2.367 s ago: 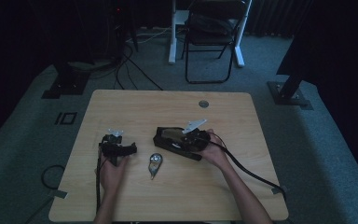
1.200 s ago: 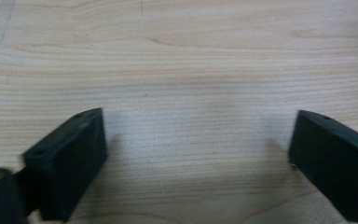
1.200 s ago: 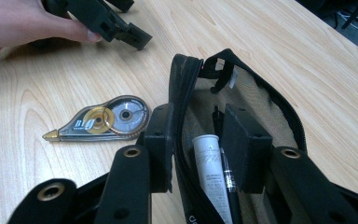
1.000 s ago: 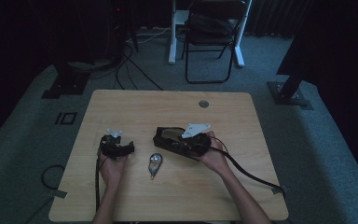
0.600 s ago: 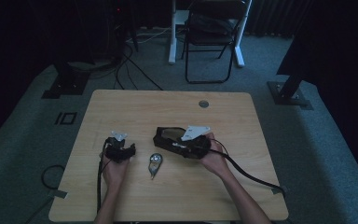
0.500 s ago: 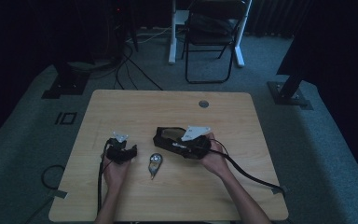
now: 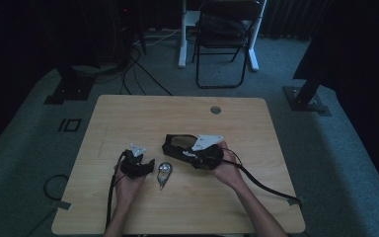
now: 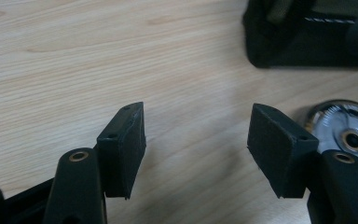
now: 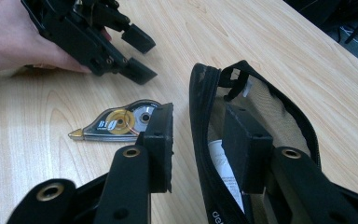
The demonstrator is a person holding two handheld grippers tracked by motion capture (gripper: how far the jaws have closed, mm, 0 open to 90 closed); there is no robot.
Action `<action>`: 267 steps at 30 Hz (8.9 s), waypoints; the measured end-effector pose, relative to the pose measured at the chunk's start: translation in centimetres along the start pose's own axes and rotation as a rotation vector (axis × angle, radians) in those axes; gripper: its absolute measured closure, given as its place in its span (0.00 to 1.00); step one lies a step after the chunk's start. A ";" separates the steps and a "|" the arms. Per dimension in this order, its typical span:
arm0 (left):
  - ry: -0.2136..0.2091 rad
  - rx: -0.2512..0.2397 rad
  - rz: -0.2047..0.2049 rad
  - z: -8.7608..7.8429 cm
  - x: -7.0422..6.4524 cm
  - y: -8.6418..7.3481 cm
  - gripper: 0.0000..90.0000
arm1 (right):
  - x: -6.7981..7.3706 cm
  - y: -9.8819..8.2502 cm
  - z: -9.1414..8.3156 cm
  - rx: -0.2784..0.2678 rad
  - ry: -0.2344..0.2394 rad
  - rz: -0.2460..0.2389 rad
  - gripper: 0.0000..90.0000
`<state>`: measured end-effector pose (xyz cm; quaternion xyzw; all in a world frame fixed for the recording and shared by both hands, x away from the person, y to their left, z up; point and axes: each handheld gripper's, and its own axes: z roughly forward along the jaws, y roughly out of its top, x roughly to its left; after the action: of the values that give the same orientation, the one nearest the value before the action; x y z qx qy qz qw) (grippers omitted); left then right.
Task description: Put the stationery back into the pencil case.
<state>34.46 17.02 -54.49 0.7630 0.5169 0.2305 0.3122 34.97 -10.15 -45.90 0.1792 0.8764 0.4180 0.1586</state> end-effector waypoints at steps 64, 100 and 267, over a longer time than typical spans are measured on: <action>-0.106 0.024 0.224 -1.8 -6.3 -1.6 0.35 | 2.2 -1.9 0.8 0.025 0.046 -0.012 0.67; -0.067 -0.047 0.092 -1.9 -3.3 -0.7 0.30 | 4.4 -2.7 3.6 0.059 0.027 0.054 0.40; 0.021 -0.015 -0.026 1.7 1.1 0.0 0.26 | 4.3 -2.9 2.7 0.086 0.000 0.065 0.46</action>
<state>36.02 17.67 -55.60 0.7515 0.5283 0.2383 0.3153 31.83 -8.12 -50.35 0.2144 0.8872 0.3849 0.1370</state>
